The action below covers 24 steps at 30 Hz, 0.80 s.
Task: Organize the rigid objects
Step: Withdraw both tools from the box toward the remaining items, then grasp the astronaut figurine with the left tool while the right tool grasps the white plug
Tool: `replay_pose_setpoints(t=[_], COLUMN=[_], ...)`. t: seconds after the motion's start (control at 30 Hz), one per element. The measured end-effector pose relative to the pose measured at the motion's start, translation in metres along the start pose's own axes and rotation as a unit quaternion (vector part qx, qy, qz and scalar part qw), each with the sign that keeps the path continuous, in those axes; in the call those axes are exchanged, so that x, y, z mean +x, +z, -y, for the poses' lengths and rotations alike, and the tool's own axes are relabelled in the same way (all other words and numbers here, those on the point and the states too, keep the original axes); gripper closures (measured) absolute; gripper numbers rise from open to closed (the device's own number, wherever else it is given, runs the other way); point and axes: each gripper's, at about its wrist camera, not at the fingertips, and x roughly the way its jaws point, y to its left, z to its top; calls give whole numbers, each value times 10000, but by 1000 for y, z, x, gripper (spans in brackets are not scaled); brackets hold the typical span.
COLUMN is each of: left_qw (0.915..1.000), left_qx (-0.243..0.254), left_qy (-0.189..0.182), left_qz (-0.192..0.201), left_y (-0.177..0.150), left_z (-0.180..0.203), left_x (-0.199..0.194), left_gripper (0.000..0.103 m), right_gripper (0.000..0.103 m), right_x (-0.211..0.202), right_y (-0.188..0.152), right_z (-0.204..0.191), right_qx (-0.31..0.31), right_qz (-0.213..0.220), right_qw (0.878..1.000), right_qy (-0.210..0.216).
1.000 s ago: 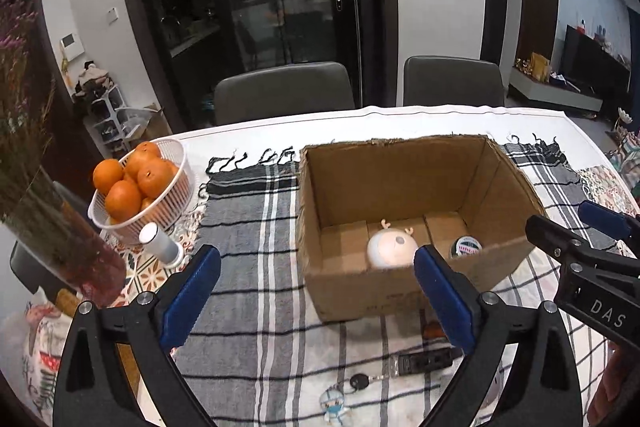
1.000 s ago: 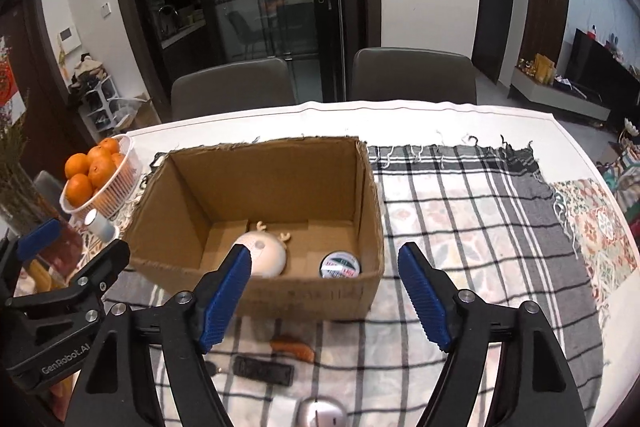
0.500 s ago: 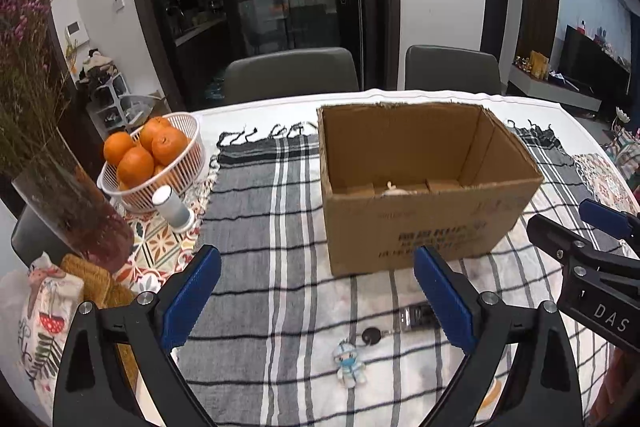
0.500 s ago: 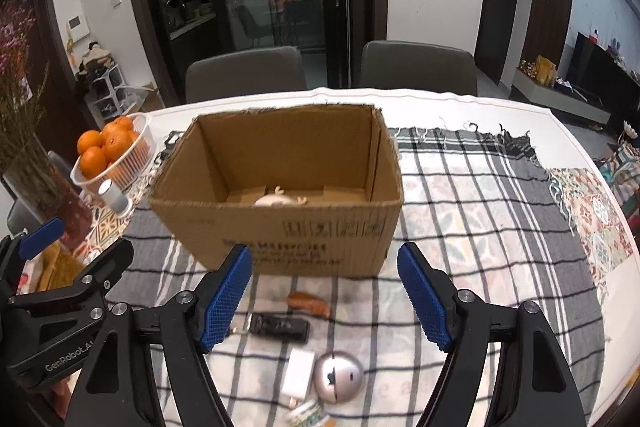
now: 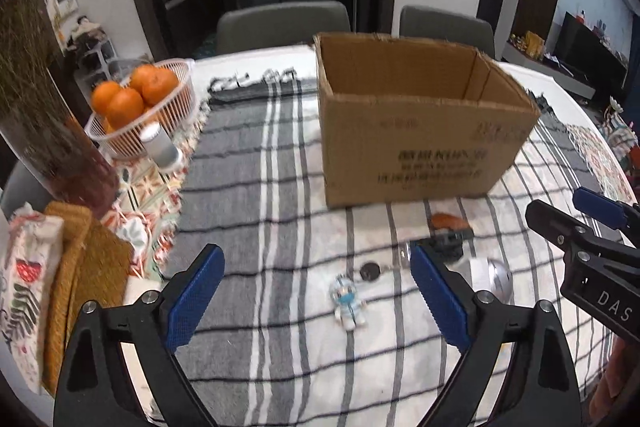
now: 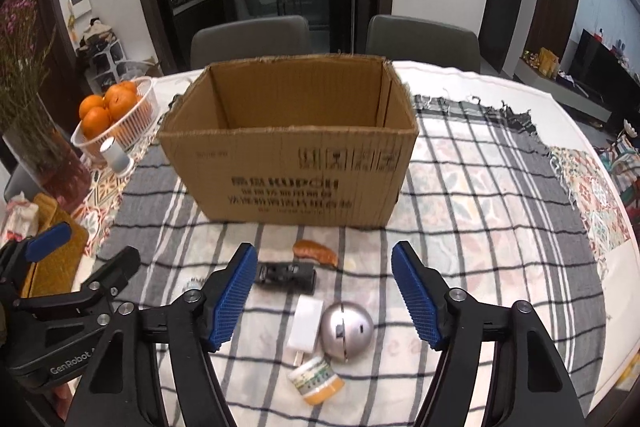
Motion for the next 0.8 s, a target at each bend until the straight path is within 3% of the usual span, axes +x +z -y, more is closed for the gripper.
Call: replay_pose_setpoints(t=[0.23, 0.4, 0.8], left_qw=[9994, 9981, 9946], left_qx=[17, -26, -218], left_qy=[-132, -290, -490], left_qz=[-320, -538, -887], left_y=[-13, -18, -25], left_z=[1, 1, -3], left_x=[15, 27, 56], left_gripper=[13, 17, 35], right_gripper=[40, 51, 65], right_x=[12, 30, 71], right_y=[-14, -19, -34], right_z=[0, 3, 0], right_qx=[46, 170, 389], right_qz=[-321, -778, -1524], right_qw=[9995, 9964, 9859], right_qy=[44, 274, 566])
